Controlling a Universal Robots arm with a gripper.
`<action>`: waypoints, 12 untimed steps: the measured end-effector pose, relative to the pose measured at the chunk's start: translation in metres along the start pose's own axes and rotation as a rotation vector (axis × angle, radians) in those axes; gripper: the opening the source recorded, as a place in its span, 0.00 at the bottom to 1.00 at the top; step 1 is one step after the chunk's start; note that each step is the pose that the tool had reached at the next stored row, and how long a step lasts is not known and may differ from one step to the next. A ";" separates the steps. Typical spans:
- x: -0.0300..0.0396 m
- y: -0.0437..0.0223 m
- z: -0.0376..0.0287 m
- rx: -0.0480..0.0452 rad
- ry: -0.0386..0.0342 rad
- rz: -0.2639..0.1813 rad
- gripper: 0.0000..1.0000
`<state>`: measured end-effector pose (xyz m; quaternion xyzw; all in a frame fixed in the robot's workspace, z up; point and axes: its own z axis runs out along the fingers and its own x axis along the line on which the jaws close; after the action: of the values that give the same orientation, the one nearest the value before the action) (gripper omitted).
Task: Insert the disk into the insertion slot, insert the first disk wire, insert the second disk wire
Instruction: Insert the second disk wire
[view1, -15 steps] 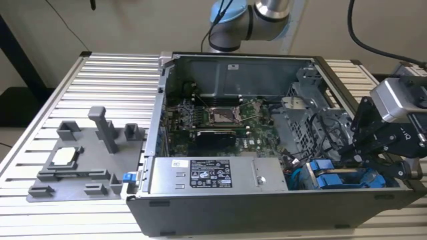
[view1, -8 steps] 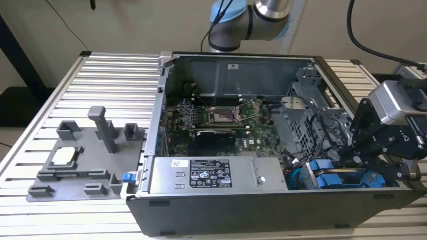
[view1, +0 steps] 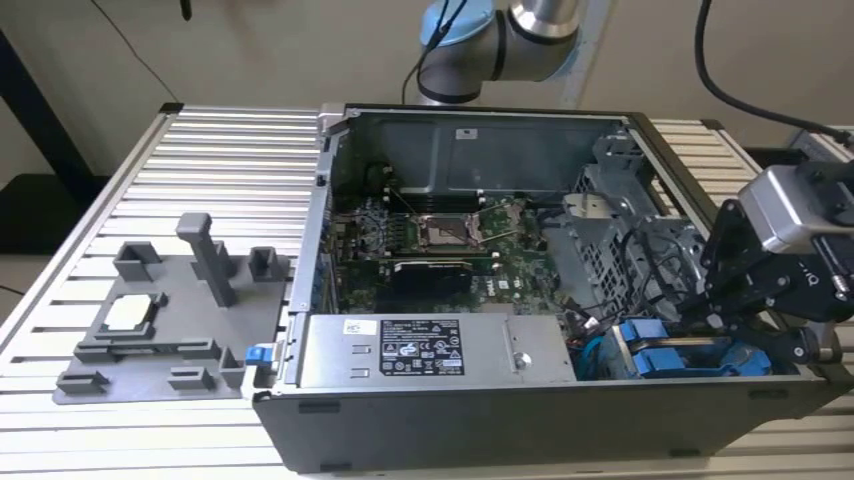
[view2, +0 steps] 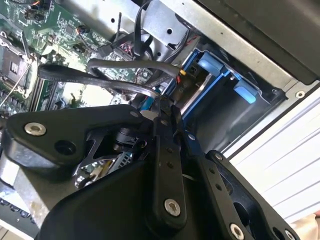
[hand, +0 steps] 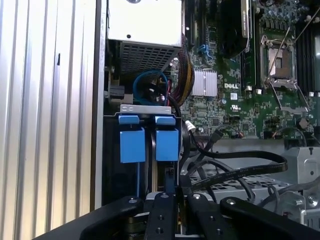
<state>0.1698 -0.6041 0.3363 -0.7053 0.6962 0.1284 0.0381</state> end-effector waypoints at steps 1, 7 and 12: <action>0.0001 -0.0001 0.0004 0.0000 0.0001 0.000 0.16; 0.0009 -0.0005 0.0036 0.0001 0.0008 0.000 0.16; 0.0014 -0.0006 0.0042 0.0002 -0.0008 0.001 0.24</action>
<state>0.1699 -0.6045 0.3319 -0.7049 0.6965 0.1286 0.0384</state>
